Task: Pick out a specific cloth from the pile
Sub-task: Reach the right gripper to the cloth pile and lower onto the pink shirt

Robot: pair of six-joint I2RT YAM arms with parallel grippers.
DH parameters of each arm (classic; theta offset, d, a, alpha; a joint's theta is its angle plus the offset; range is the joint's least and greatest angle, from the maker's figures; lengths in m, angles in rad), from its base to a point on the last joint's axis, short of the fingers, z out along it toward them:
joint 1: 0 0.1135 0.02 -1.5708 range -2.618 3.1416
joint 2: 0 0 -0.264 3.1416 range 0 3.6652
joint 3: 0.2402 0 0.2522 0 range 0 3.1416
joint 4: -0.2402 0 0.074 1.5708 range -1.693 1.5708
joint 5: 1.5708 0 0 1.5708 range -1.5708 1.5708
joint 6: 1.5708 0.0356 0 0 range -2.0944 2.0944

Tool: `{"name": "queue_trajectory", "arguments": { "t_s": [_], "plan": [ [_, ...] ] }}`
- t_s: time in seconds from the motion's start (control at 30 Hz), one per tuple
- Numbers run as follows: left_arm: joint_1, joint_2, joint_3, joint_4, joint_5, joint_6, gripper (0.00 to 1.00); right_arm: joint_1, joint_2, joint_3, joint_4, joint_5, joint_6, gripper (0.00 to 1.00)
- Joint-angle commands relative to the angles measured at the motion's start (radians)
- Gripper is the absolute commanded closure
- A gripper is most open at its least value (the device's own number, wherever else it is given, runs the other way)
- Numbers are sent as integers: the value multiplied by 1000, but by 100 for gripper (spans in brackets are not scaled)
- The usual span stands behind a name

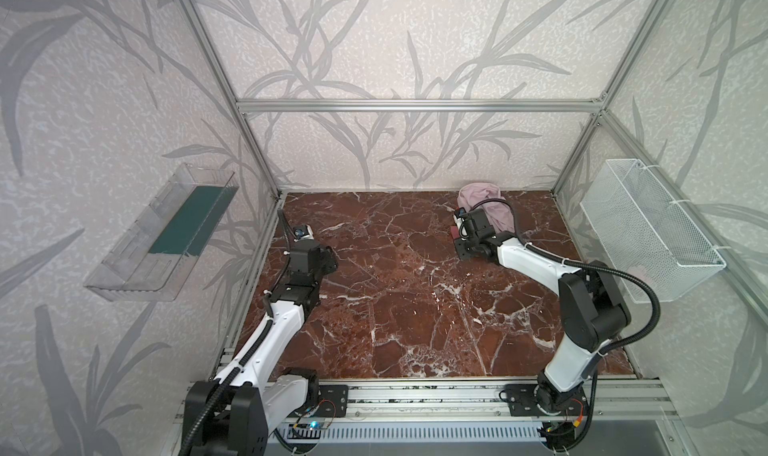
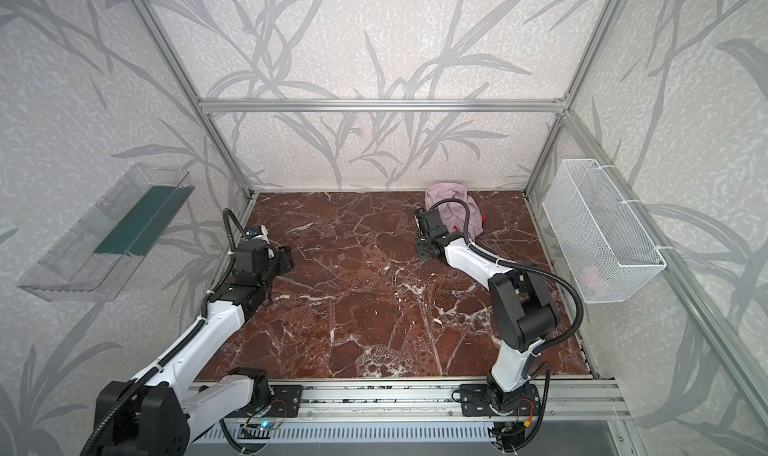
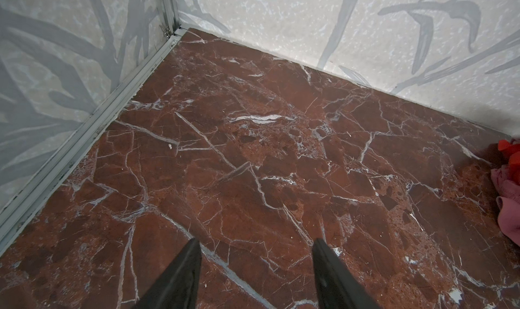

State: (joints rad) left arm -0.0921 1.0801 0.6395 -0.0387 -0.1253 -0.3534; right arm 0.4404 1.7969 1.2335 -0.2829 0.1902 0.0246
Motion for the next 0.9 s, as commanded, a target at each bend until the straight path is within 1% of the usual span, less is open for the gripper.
{"name": "queue_trajectory", "arguments": {
  "t_s": [0.0,0.2,0.4,0.57,0.87],
  "plan": [
    [-9,6,37,-23,19,-15,39,3,56,80,-96,1,10,50],
    [-9,-2,33,-14,25,-13,39,3,186,220,-203,39,8,50],
    [-10,5,37,-7,27,-4,39,2,279,309,-244,80,-3,53],
    [-10,20,47,-7,23,8,39,2,342,369,-278,108,-24,56],
    [-10,53,72,-13,32,13,39,-11,422,477,-350,143,-33,56]
  ]
}}
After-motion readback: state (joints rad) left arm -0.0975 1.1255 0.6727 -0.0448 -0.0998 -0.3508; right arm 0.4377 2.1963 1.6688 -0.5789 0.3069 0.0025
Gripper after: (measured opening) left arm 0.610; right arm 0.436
